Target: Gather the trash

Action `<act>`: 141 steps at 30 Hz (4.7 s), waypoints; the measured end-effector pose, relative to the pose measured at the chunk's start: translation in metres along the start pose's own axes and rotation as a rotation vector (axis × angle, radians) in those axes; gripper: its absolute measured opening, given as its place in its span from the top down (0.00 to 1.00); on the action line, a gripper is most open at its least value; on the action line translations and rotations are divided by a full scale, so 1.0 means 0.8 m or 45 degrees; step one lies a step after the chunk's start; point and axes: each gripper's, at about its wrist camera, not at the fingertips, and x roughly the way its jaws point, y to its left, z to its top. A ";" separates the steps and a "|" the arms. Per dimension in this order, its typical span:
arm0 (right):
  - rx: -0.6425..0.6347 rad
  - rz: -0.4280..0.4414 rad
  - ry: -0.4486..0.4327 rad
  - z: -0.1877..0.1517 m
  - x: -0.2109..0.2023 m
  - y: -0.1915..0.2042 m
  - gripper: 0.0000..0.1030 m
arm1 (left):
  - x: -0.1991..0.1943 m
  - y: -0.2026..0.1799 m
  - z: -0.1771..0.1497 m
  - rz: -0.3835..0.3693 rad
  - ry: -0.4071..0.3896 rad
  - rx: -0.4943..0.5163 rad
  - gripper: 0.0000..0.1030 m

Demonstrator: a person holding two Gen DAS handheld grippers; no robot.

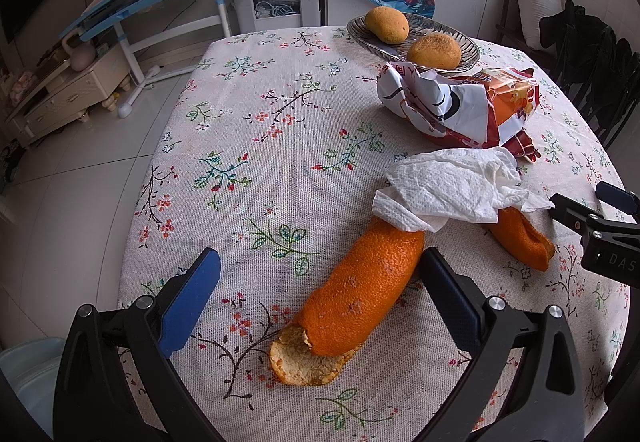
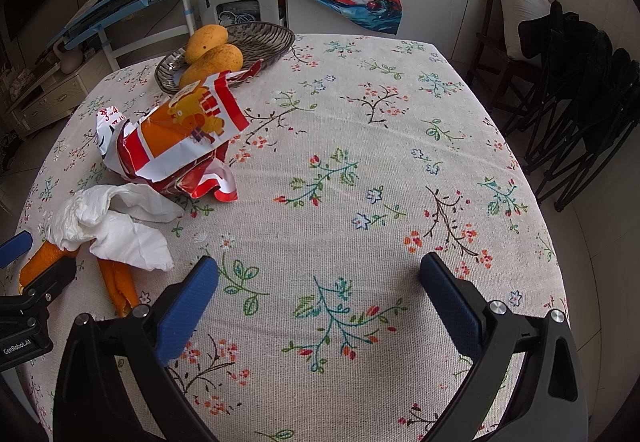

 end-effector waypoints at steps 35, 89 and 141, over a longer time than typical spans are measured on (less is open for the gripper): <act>-0.106 0.326 -0.108 -0.010 -0.080 0.003 0.07 | -0.086 0.021 -0.024 0.052 -0.128 0.016 0.07; 0.084 0.740 -0.046 0.006 -0.067 0.004 0.86 | -0.023 -0.014 0.002 -0.140 -0.055 0.111 0.25; -0.090 0.866 -0.089 -0.224 -0.207 0.048 0.86 | -0.224 -0.011 -0.201 -0.095 -0.192 0.032 0.80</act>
